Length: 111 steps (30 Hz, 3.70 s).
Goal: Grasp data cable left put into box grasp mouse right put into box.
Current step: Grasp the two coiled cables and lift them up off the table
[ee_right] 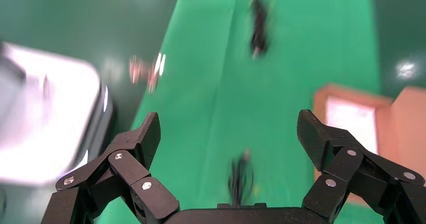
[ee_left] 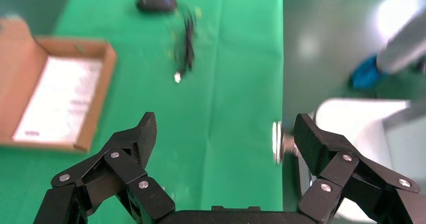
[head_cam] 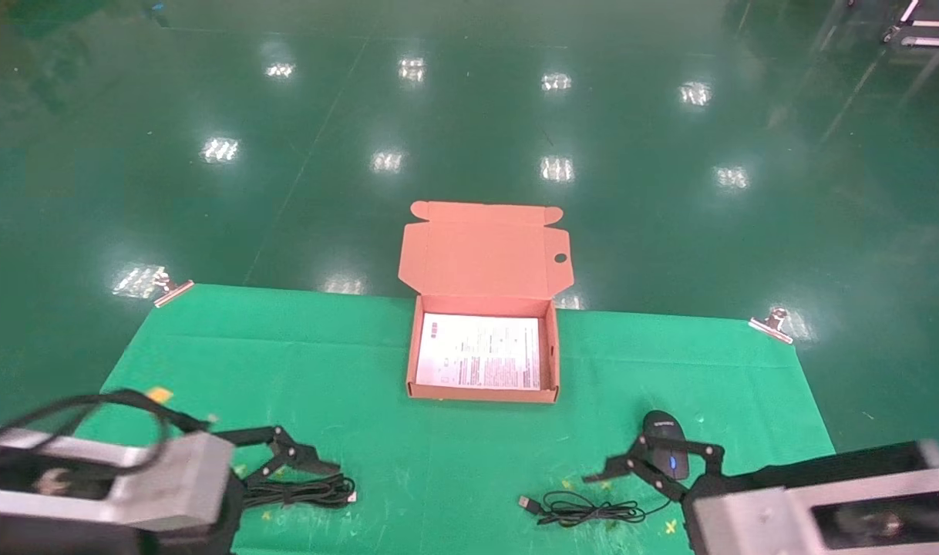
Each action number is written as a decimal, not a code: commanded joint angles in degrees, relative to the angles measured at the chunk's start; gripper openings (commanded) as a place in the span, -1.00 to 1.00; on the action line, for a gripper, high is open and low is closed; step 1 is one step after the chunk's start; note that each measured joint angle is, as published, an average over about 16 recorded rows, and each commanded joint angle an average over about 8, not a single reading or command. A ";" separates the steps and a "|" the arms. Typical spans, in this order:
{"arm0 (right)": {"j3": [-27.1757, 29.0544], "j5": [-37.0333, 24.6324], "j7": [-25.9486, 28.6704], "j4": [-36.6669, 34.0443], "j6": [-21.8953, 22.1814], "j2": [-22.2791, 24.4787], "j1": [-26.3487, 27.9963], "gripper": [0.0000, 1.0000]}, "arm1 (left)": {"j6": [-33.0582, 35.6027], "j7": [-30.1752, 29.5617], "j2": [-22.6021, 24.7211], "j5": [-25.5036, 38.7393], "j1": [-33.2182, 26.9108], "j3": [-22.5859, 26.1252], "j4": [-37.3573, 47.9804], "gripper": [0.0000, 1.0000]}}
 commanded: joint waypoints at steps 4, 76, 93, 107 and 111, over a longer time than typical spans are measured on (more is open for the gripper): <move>-7.16 -10.47 -4.02 0.14 0.39 -2.22 4.61 1.00 | -0.23 -0.26 2.44 10.11 -4.18 5.65 -0.31 1.00; -16.38 -35.06 -5.41 -28.09 32.16 -21.55 -4.03 -1.00 | -23.53 -1.15 24.98 43.29 -5.62 16.48 38.43 -1.00; -16.46 -35.25 -5.24 -27.42 31.92 -21.31 -4.04 -1.00 | -23.36 -1.28 24.79 43.42 -5.48 16.55 37.79 -1.00; -16.44 -35.29 -5.17 -27.27 31.86 -21.21 -3.96 -1.00 | -23.31 -1.28 24.71 43.44 -5.53 16.54 37.59 -1.00; -15.84 -34.90 -4.62 -26.34 31.64 -20.22 -3.15 -1.00 | -23.41 -0.50 23.91 43.02 -6.20 16.11 36.29 -1.00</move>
